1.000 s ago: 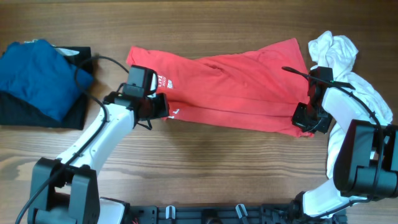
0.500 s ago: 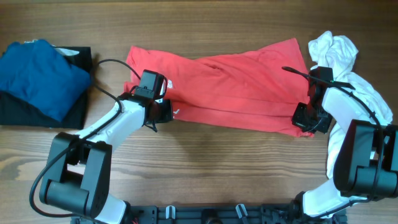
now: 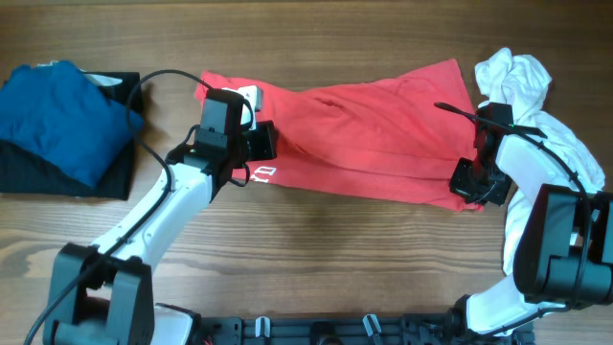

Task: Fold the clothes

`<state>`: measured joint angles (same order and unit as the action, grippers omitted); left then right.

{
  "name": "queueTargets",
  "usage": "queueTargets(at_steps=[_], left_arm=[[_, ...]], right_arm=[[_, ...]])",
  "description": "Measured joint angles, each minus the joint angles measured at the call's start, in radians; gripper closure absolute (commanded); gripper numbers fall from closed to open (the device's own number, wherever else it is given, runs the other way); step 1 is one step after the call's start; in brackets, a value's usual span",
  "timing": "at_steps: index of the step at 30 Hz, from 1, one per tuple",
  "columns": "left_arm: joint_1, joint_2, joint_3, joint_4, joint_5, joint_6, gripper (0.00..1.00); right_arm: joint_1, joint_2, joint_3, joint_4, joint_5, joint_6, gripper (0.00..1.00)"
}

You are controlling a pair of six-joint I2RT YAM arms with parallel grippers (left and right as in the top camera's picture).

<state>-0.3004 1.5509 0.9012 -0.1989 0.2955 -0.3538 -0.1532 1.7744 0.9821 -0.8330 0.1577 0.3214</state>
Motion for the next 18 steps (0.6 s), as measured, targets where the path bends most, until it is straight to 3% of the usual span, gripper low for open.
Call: queueTargets(at_steps=[1, 2, 3, 4, 8, 13, 18], left_arm=[[0.000, 0.016, 0.000, 0.004, 0.005, -0.004, 0.95], [-0.002, 0.048, 0.000, 0.003, 0.008, -0.008, 0.84], [-0.007, 0.073, 0.000, 0.005, 0.010, -0.011, 0.51], [-0.015, 0.094, 0.000, 0.010, 0.011, -0.017, 0.37], [0.032, 0.098, 0.002, -0.103, -0.040, -0.022, 0.35], [0.298, -0.078, 0.004, -0.381, -0.152, -0.022, 0.37], [0.388, -0.027, 0.003, -0.423, -0.180, -0.023, 0.39]], right_arm=[[0.000, 0.000, 0.000, 0.000, 0.000, 0.000, 0.96], [0.000, 0.000, 0.000, 0.000, 0.000, 0.000, 0.96], [0.000, 0.000, 0.000, 0.000, 0.000, 0.000, 0.96], [0.000, 0.000, 0.000, 0.000, 0.000, 0.000, 0.96], [0.000, 0.000, 0.000, -0.001, 0.000, 0.000, 0.96], [0.000, 0.000, 0.000, 0.000, 0.000, 0.000, 0.96], [0.000, 0.000, 0.000, 0.000, 0.000, 0.000, 0.96]])
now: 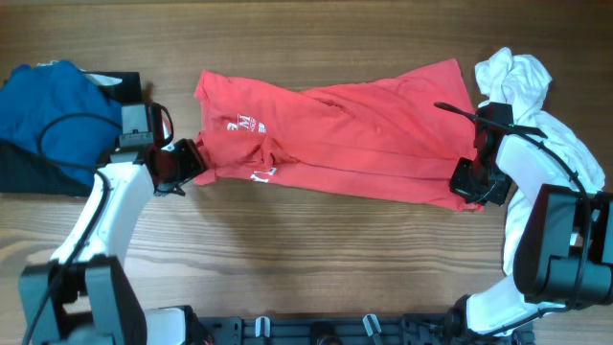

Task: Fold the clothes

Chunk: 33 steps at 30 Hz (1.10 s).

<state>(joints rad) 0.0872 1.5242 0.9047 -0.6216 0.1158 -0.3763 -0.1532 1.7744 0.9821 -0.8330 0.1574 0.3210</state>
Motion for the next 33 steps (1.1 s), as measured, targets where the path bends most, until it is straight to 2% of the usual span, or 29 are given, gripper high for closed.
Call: queueTargets(at_steps=[2, 5, 8, 13, 18, 22, 25, 31, 32, 33], left_arm=[[0.000, 0.056, -0.001, 0.009, 0.000, 0.000, 0.43], [0.000, 0.150, -0.001, 0.050, 0.001, -0.002, 0.55], [0.000, 0.187, -0.002, 0.085, 0.009, -0.004, 0.96], [0.000, 0.193, 0.006, 0.050, -0.013, 0.007, 0.96], [0.029, 0.153, 0.002, -0.185, -0.179, -0.085, 0.96], [0.077, 0.079, -0.006, -0.315, -0.280, -0.145, 0.96], [0.121, 0.010, -0.006, -0.365, -0.320, -0.176, 0.96], [0.125, -0.060, -0.006, -0.405, -0.328, -0.191, 0.96], [0.125, -0.063, -0.006, -0.412, -0.328, -0.191, 0.96], [0.125, -0.063, -0.006, -0.416, -0.328, -0.191, 0.95]], right_arm=[[0.000, 0.000, 0.000, 0.000, 0.000, 0.000, 0.96], [0.000, 0.000, 0.000, 0.000, 0.000, 0.000, 0.96], [0.000, 0.000, 0.000, 0.000, 0.000, 0.000, 0.96], [0.000, 0.000, 0.000, -0.002, 0.000, 0.000, 0.96], [0.000, 0.000, -0.001, -0.048, 0.009, 0.032, 0.96], [0.000, 0.001, -0.011, -0.113, 0.011, 0.088, 0.96], [0.000, 0.001, -0.013, -0.153, 0.011, 0.121, 0.96], [0.000, -0.008, -0.021, -0.201, 0.011, 0.132, 0.96], [0.000, -0.023, -0.024, -0.208, 0.011, 0.132, 0.94], [0.000, -0.045, -0.024, -0.212, 0.011, 0.132, 0.84]])
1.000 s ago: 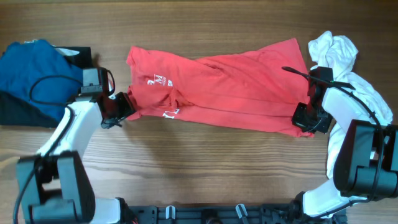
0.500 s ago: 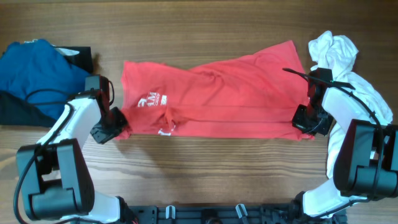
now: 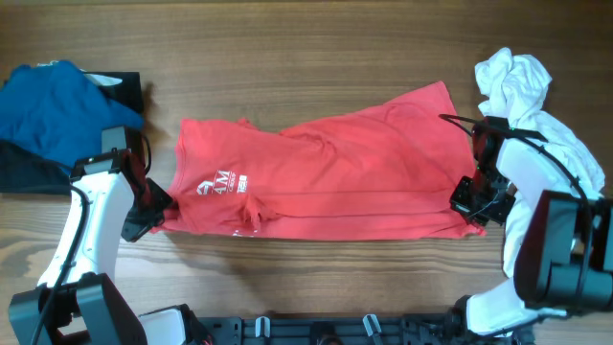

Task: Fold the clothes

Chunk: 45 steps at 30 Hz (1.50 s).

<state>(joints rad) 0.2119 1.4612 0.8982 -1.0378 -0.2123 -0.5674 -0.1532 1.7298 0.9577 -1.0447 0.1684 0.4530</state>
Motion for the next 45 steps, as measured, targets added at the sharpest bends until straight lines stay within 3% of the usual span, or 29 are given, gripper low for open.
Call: queueTargets(at_steps=[5, 7, 9, 14, 16, 19, 25, 31, 36, 37, 39, 41, 45], left_arm=[[0.005, 0.000, 0.000, -0.002, -0.001, -0.008, 0.75], [0.006, -0.002, 0.000, -0.002, -0.001, -0.011, 0.75], [0.006, -0.015, 0.000, -0.001, -0.001, -0.013, 0.57], [0.006, -0.096, 0.037, 0.034, 0.051, 0.011, 0.54], [0.003, -0.123, 0.066, 0.164, 0.173, 0.079, 0.38], [-0.047, -0.125, 0.108, 0.363, 0.331, 0.208, 0.29], [-0.162, 0.020, 0.135, 0.689, 0.450, 0.345, 0.25], [-0.209, 0.318, 0.187, 0.762, 0.473, 0.380, 0.24], [-0.225, 0.418, 0.226, 0.692, 0.420, 0.386, 0.27], [-0.226, 0.422, 0.228, 0.674, 0.398, 0.388, 0.38], [-0.226, 0.433, 0.233, 0.622, 0.354, 0.395, 0.72], [-0.226, 0.439, 0.233, 0.591, 0.338, 0.395, 0.93], [-0.226, 0.439, 0.235, 0.555, 0.332, 0.399, 0.96]], right_arm=[[0.000, -0.039, 0.000, -0.003, 0.001, 0.000, 0.62], [0.000, -0.039, 0.000, -0.003, 0.000, -0.009, 0.54], [0.000, -0.039, 0.000, -0.002, -0.010, -0.031, 0.54], [0.000, -0.039, 0.000, 0.051, -0.084, -0.111, 0.54], [0.000, -0.039, 0.000, 0.070, -0.121, -0.143, 0.55], [0.000, -0.039, 0.000, 0.083, -0.147, -0.168, 0.54], [-0.001, -0.039, 0.000, 0.088, -0.165, -0.187, 0.54], [-0.001, -0.039, 0.000, 0.089, -0.168, -0.190, 0.54], [-0.001, -0.039, 0.000, 0.088, -0.168, -0.190, 0.54], [-0.001, -0.039, 0.000, 0.088, -0.168, -0.190, 0.55], [-0.001, -0.039, 0.000, 0.088, -0.168, -0.190, 0.55], [-0.001, -0.039, 0.000, 0.088, -0.168, -0.190, 0.55], [-0.001, -0.039, 0.000, 0.088, -0.168, -0.190, 0.55]])
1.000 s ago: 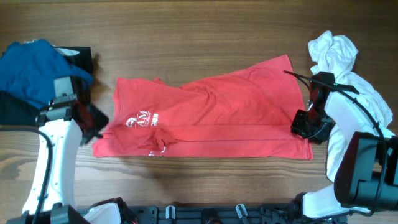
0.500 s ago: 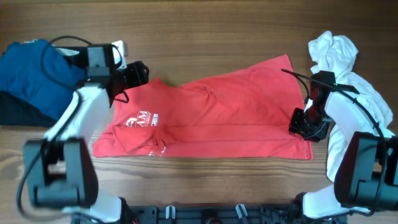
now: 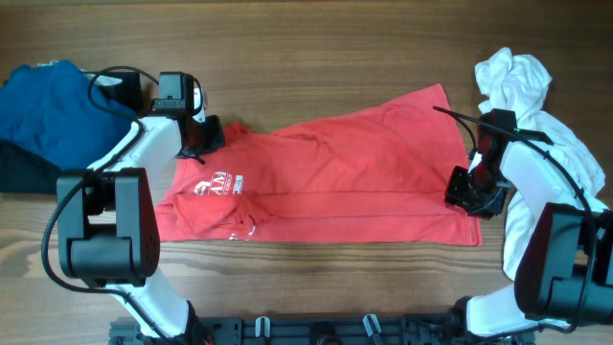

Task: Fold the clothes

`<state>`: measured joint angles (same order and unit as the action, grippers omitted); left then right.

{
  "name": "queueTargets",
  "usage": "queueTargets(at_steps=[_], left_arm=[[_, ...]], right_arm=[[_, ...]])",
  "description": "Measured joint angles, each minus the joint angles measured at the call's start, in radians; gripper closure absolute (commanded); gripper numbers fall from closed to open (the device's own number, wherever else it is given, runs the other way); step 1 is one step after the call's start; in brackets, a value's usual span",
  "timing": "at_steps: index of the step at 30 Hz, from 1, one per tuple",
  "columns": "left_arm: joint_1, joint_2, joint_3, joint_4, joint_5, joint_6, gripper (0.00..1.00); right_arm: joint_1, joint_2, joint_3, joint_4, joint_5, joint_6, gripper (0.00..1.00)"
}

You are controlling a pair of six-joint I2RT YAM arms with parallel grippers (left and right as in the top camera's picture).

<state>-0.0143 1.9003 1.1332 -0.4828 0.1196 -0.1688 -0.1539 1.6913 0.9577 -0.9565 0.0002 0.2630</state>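
A red shirt (image 3: 335, 182) with white print lies spread across the middle of the table, its lower edge straight and flat. My left gripper (image 3: 205, 140) sits at the shirt's upper left corner, touching the cloth; the overhead view does not show how its fingers stand. My right gripper (image 3: 466, 195) is on the shirt's right edge, a little above the lower right corner, and appears shut on the cloth.
A blue garment (image 3: 48, 110) lies on a dark one (image 3: 19, 172) at the far left. A crumpled white garment (image 3: 536, 105) sits at the far right, beside the right arm. Bare wood shows behind and in front of the shirt.
My left gripper was at the shirt's lower left corner and is now at its upper left corner. The lower left corner lies flat on the table. The right gripper has shifted only slightly.
My left gripper was first on the shirt's bunched left part, then at its left edge, with the print uncovered. Then it was at the lower left corner, with the shirt spread nearer the front. Now it is at the upper left corner. The right gripper stayed at the right edge.
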Motion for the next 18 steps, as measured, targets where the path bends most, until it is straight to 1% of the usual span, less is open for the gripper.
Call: queueTargets(at_steps=[2, 4, 6, 8, 11, 13, 18], left_arm=[[0.000, 0.000, 0.006, -0.039, 0.009, -0.003, 0.96], [0.000, -0.007, 0.016, -0.130, 0.013, -0.034, 0.96], [0.000, -0.046, 0.023, -0.304, 0.018, -0.106, 0.96], [0.000, -0.108, 0.022, -0.431, 0.020, -0.167, 0.96], [0.000, -0.170, 0.024, -0.533, 0.035, -0.220, 0.96], [0.000, -0.172, 0.025, -0.600, 0.047, -0.238, 0.96], [-0.017, -0.172, 0.025, -0.697, 0.074, -0.249, 0.93]], right_arm=[[0.000, 0.000, 0.000, 0.000, 0.000, 0.000, 0.55], [0.000, 0.000, 0.000, 0.000, 0.000, 0.000, 0.55], [0.000, 0.000, 0.000, 0.000, 0.000, 0.000, 0.55], [0.000, 0.000, 0.000, 0.000, 0.000, 0.000, 0.55], [0.000, 0.000, 0.000, 0.000, 0.000, 0.000, 0.55], [0.000, 0.000, 0.000, 0.001, 0.000, 0.000, 0.55], [0.000, 0.000, 0.000, 0.002, 0.000, 0.000, 0.55]])
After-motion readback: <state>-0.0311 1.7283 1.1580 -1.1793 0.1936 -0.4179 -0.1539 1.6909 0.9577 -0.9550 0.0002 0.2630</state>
